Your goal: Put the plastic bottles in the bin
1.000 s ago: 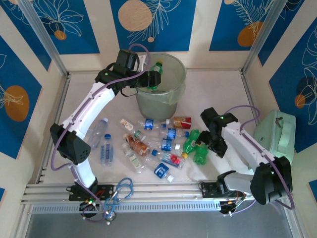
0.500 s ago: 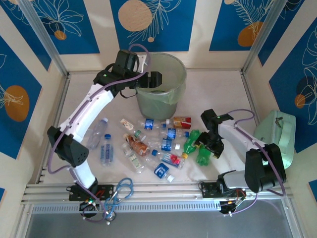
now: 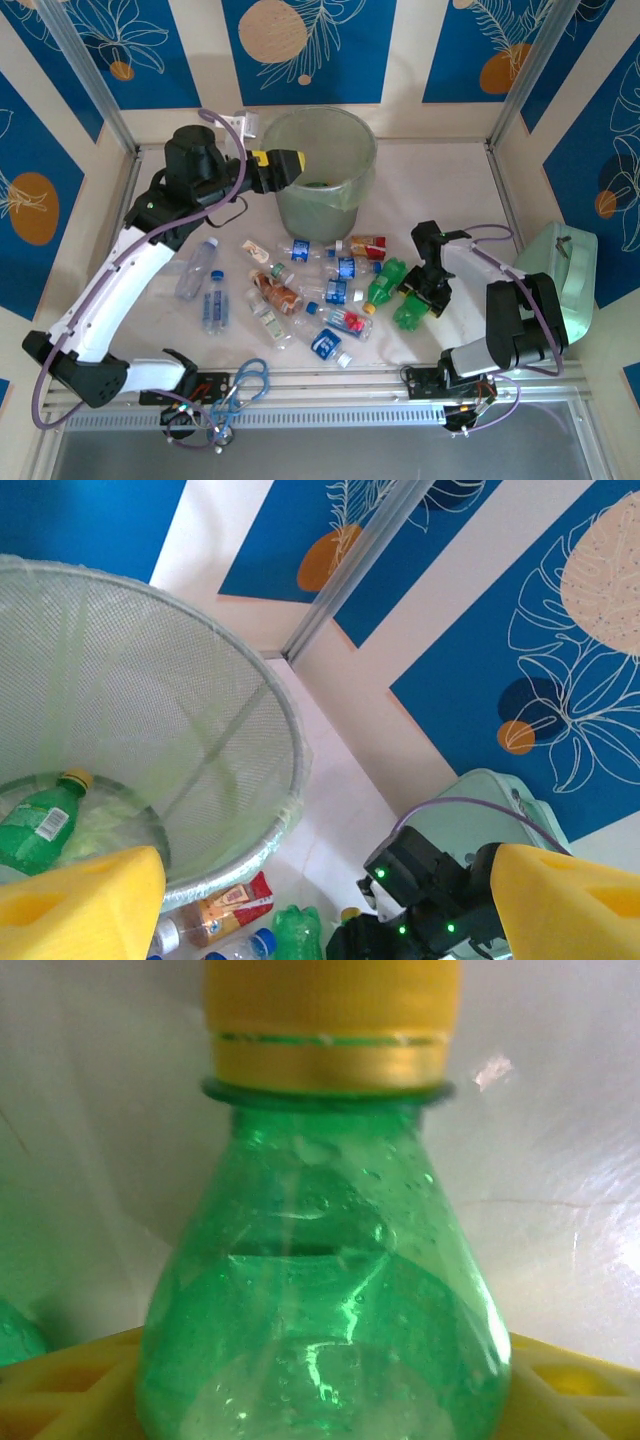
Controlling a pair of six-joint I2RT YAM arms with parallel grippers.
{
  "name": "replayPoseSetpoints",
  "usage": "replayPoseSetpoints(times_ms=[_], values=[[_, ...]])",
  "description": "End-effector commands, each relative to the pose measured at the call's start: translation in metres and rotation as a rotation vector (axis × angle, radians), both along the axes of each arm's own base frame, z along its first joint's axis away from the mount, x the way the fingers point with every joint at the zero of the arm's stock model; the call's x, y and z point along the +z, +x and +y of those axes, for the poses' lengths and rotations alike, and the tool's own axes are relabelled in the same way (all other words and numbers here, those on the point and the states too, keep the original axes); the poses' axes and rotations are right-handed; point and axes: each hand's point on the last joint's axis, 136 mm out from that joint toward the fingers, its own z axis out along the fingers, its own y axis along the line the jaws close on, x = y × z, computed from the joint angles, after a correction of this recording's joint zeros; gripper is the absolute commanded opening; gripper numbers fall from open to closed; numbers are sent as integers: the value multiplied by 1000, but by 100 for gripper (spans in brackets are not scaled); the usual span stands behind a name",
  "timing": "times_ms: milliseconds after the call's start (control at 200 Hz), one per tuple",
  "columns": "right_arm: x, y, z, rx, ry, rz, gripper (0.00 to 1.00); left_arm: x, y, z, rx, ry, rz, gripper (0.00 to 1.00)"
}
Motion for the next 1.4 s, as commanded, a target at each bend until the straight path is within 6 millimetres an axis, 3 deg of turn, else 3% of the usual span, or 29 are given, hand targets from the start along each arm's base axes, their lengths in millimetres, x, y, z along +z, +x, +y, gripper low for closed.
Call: replayPoseSetpoints(times_ms=[0, 175, 295, 440, 700, 805, 905, 1060, 1241, 1396], values=[[-5, -3, -2, -7, 11, 7, 65, -10, -6, -4, -26, -22, 28, 84], [11, 3, -9, -33, 3, -65, 60, -19, -9, -3, -25, -36, 53, 84], [47, 15, -10, -43, 22, -200, 59, -18, -9, -3, -25, -44, 47, 84], [121, 40, 0, -19, 105, -467, 59, -12, -11, -8, -54, -69, 30, 86], [280, 86, 54, 77, 430, -1002, 58, 9, -25, -32, -232, -231, -5, 94], [330, 97, 76, 126, 547, -1135, 59, 14, -34, -39, -304, -280, -13, 98], [366, 104, 97, 175, 640, -1216, 59, 13, -43, -46, -370, -275, -18, 100], [399, 111, 122, 220, 755, -1271, 59, 7, -52, -59, -428, -290, -9, 100], [415, 117, 147, 256, 845, -1280, 59, 11, -69, -81, -552, -312, -21, 100], [424, 118, 163, 290, 891, -1284, 60, 5, -65, -92, -556, -269, -18, 100]])
